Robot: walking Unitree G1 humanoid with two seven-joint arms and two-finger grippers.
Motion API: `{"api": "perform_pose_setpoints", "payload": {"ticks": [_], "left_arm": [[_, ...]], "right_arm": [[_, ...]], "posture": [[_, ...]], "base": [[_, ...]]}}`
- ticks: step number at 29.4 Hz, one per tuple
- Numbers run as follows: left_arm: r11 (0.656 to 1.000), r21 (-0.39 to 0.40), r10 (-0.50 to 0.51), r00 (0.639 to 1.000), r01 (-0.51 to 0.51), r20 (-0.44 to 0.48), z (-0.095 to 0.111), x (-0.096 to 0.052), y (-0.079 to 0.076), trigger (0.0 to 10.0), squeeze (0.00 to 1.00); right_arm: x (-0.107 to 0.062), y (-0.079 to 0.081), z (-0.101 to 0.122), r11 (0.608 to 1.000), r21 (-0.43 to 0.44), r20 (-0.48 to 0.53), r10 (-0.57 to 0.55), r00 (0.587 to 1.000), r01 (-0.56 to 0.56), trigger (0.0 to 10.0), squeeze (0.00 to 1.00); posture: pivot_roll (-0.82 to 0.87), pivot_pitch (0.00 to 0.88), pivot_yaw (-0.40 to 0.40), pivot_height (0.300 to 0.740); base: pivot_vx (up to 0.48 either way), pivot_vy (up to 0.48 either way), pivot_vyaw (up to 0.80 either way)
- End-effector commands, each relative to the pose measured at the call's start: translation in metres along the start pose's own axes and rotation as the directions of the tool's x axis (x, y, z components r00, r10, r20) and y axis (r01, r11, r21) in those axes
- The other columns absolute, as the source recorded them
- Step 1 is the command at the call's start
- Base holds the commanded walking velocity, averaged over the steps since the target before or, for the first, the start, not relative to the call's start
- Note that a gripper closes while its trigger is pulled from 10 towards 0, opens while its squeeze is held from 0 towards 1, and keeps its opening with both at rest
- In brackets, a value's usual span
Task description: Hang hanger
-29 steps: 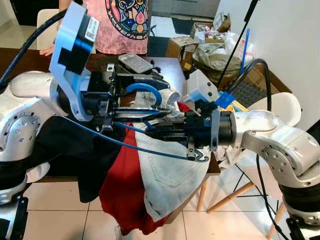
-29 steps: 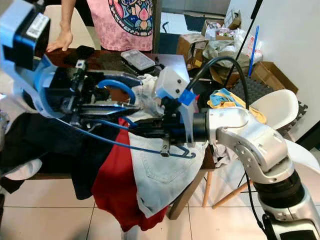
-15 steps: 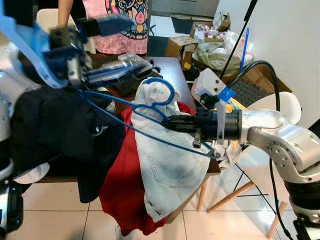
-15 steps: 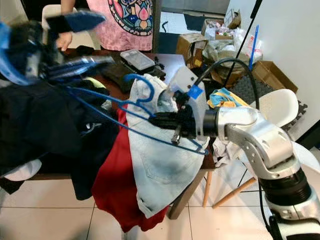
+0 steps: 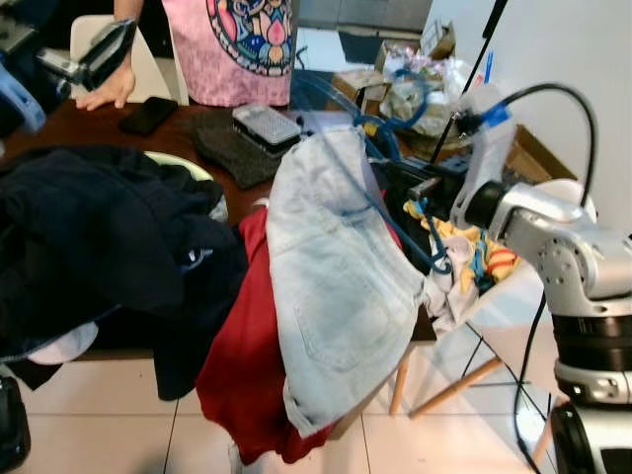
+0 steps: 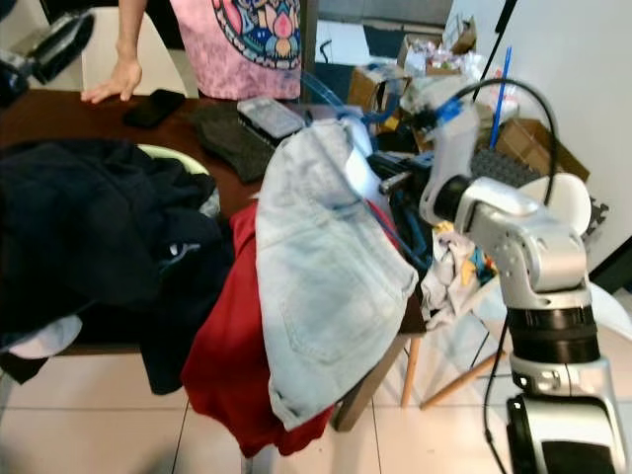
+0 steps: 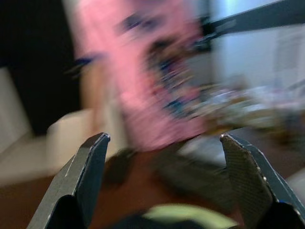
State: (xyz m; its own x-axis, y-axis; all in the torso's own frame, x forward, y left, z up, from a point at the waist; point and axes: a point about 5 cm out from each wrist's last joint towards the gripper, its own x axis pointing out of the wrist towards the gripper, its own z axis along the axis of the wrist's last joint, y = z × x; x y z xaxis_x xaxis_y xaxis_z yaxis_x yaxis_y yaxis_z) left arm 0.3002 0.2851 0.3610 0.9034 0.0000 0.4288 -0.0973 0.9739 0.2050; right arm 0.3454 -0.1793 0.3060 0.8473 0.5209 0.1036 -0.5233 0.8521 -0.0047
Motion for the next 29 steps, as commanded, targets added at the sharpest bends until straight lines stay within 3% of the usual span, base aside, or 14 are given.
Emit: {"api": "perform_pose_setpoints", "payload": {"ticks": [1, 3, 5, 6, 10, 19, 29], "left_arm": [[0.998, -0.002, 0.066, 0.998, -0.066, -0.012, -0.005, -0.002, 0.002, 10.0, 0.0], [0.987, -0.038, 0.154, 0.987, -0.156, -0.051, -0.02, -0.008, 0.005, 10.0, 0.0], [0.987, -0.038, 0.154, 0.987, -0.156, -0.051, -0.02, -0.008, 0.005, 10.0, 0.0], [0.975, -0.093, 0.194, 0.977, -0.203, -0.093, -0.032, -0.012, 0.005, 10.0, 0.0], [0.954, -0.144, 0.239, 0.955, -0.265, -0.175, -0.057, -0.019, 0.0, 10.0, 0.0], [0.963, -0.115, 0.227, 0.962, -0.245, -0.151, -0.057, -0.016, -0.02, 10.0, 0.0], [0.971, -0.127, 0.192, 0.976, -0.205, -0.102, -0.045, -0.008, -0.032, 10.0, 0.0]], "right_arm": [[0.001, -0.001, 0.006, 1.0, 0.013, 0.044, -0.004, 0.999, 0.003, 10.0, 0.0], [0.003, 0.001, 0.007, 1.0, 0.026, 0.062, -0.004, 0.998, 0.003, 10.0, 0.0], [0.003, 0.001, 0.007, 1.0, 0.026, 0.062, -0.004, 0.998, 0.003, 10.0, 0.0], [0.004, 0.002, 0.006, 1.0, 0.03, 0.066, 0.0, 0.998, -0.002, 10.0, 0.0], [0.006, 0.008, 0.007, 0.999, 0.035, 0.084, 0.016, 0.996, -0.019, 10.0, 0.0], [0.008, 0.026, 0.011, 0.993, 0.092, 0.201, 0.051, 0.978, -0.071, 10.0, 0.0], [0.009, 0.027, 0.01, 0.992, 0.111, 0.215, 0.028, 0.976, -0.053, 10.0, 0.0]], "posture": [[0.21, 0.127, -0.063, 0.74], [0.22, 0.124, -0.066, 0.74], [0.22, 0.124, -0.066, 0.74], [0.22, 0.122, -0.063, 0.74], [0.22, 0.119, -0.059, 0.74], [0.21, 0.115, -0.061, 0.74], [0.21, 0.116, -0.062, 0.74]], "base": [[0.0, 0.0, 0.0], [0.0, 0.0, 0.0], [0.0, 0.0, 0.0], [0.0, 0.0, 0.0], [0.0, 0.026, 0.0], [0.0, 0.064, 0.0], [0.0, 0.369, 0.0]]}}
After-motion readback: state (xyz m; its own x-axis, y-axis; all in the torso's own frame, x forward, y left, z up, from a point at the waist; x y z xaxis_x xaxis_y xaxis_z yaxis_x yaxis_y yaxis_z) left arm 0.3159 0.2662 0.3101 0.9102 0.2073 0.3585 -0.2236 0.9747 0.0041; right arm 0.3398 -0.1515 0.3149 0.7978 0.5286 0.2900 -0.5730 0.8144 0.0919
